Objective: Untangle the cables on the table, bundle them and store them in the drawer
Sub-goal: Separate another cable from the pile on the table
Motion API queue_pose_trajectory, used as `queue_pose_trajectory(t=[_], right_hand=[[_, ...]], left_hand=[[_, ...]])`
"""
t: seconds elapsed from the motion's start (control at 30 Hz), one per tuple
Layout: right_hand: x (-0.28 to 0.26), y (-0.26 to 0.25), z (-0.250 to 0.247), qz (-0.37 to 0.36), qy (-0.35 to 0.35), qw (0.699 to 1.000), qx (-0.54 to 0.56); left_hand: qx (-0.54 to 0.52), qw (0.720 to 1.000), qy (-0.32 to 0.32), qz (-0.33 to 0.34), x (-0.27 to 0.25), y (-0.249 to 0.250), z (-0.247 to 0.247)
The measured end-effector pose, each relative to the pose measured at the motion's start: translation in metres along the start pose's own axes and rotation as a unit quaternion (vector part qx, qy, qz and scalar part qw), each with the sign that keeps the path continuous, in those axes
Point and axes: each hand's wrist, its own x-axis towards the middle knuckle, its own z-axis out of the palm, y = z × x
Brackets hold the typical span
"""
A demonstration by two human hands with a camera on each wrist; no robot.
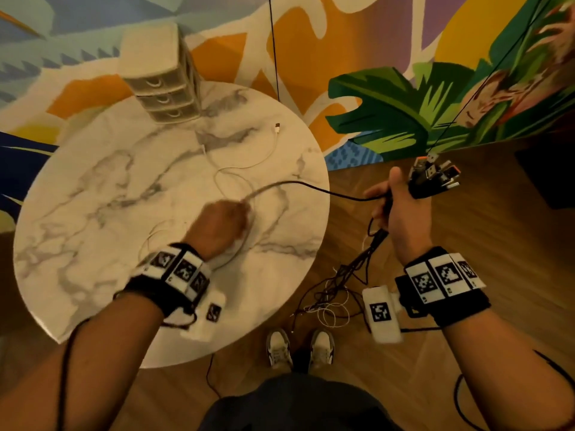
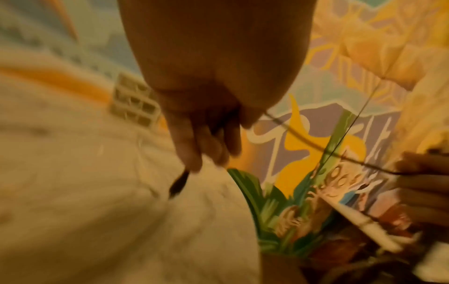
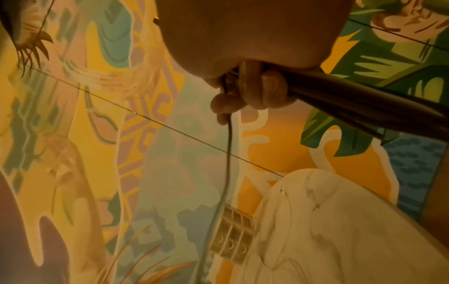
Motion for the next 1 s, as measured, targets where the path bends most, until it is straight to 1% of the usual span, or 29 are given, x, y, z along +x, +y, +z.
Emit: queue_pose_trajectory(t=[0.03,0.07,0.1,0.13,0.17,0.2,0.23,0.27,0.33,0.37,0.4,0.43,0.47,0.53,0.57,0.6,0.63,0.67,0.7,0.73,0.77,0.8,0.83,0.87,0.9,0.93,0.97,1.0], right_hand=[[0.001,-0.001,-0.002,0.005,0.010,1.000,0.001],[0.001,-0.002,-0.005,0.008,0.016,1.000,0.003],[0.001,-0.003,-0.006,0.010,0.015,1.000,0.001],[0.001,-0.003,-0.009,0.011,0.013,1.000,-0.004],[-0.002,-0.004,-0.010,0.011,0.006,1.000,-0.008],[-0.004,-0.004,-0.011,0.011,-0.001,1.000,-0.006],[-0.006,-0.004,-0.012,0.010,-0.008,1.000,-0.002],[-0.009,-0.004,-0.013,0.010,-0.018,1.000,-0.005],[-0.014,-0.004,-0.014,0.010,-0.036,0.999,-0.021],[-0.016,-0.004,-0.015,0.011,-0.042,0.999,-0.023],[-0.018,-0.005,-0.017,0.009,-0.045,0.999,-0.021],[-0.018,-0.006,-0.019,0.005,-0.046,0.999,-0.019],[-0.017,-0.007,-0.023,0.000,-0.044,0.999,-0.019],[-0.014,-0.009,-0.029,-0.004,-0.040,0.999,-0.021],[-0.012,-0.010,-0.035,-0.005,-0.034,0.999,-0.019],[-0.010,-0.010,-0.039,-0.006,-0.027,0.999,-0.018],[-0.009,-0.011,-0.045,-0.006,-0.021,1.000,-0.020],[-0.008,-0.011,-0.049,-0.005,-0.019,1.000,-0.021],[-0.008,-0.011,-0.052,-0.001,-0.023,1.000,-0.020],[-0.009,-0.011,-0.054,0.006,-0.031,0.999,-0.019],[-0.009,-0.011,-0.056,0.012,-0.043,0.999,-0.020],[-0.009,-0.011,-0.055,0.014,-0.054,0.998,-0.025],[-0.010,-0.011,-0.056,0.010,-0.060,0.998,-0.030],[-0.011,-0.011,-0.055,-0.004,-0.061,0.997,-0.037],[-0.010,-0.011,-0.054,-0.022,-0.060,0.997,-0.044],[-0.009,-0.011,-0.053,-0.042,-0.063,0.996,-0.053],[-0.008,-0.014,-0.051,-0.061,-0.075,0.993,-0.066],[-0.007,-0.017,-0.049,-0.079,-0.092,0.989,-0.080]], left_hand=[[-0.046,0.992,-0.115,-0.030,-0.014,0.002,0.018],[-0.047,0.974,-0.217,-0.035,-0.028,0.002,0.039],[0.002,0.952,-0.305,-0.018,-0.040,0.002,0.059],[0.078,0.923,-0.376,0.003,-0.049,0.003,0.076],[0.153,0.896,-0.415,0.021,-0.053,0.003,0.091],[0.191,0.886,-0.421,0.031,-0.053,0.006,0.101],[0.183,0.900,-0.394,0.041,-0.051,0.014,0.108],[0.149,0.924,-0.347,0.062,-0.045,0.025,0.109],[0.047,0.965,-0.226,0.120,-0.031,0.058,0.107],[-0.015,0.976,-0.173,0.129,-0.024,0.075,0.106],[-0.074,0.979,-0.142,0.126,-0.017,0.092,0.105],[-0.119,0.976,-0.139,0.115,-0.012,0.105,0.106],[-0.151,0.970,-0.154,0.110,-0.009,0.116,0.109],[-0.173,0.961,-0.184,0.115,-0.007,0.114,0.116],[-0.162,0.960,-0.197,0.112,-0.005,0.107,0.124],[-0.120,0.965,-0.210,0.103,-0.002,0.095,0.132],[-0.030,0.969,-0.233,0.080,0.001,0.083,0.141],[0.084,0.960,-0.263,0.048,0.002,0.074,0.149],[0.180,0.941,-0.287,0.021,0.004,0.069,0.154],[0.235,0.926,-0.294,0.006,0.006,0.066,0.157],[0.252,0.925,-0.284,0.003,0.005,0.072,0.156],[0.249,0.933,-0.259,0.011,0.005,0.079,0.151],[0.214,0.948,-0.231,0.045,0.003,0.091,0.148],[0.143,0.962,-0.205,0.106,0.000,0.106,0.140],[0.053,0.965,-0.187,0.177,-0.006,0.125,0.132],[-0.036,0.954,-0.179,0.238,-0.010,0.143,0.124],[-0.092,0.940,-0.185,0.271,-0.011,0.157,0.121],[-0.101,0.934,-0.196,0.281,-0.012,0.170,0.118]])
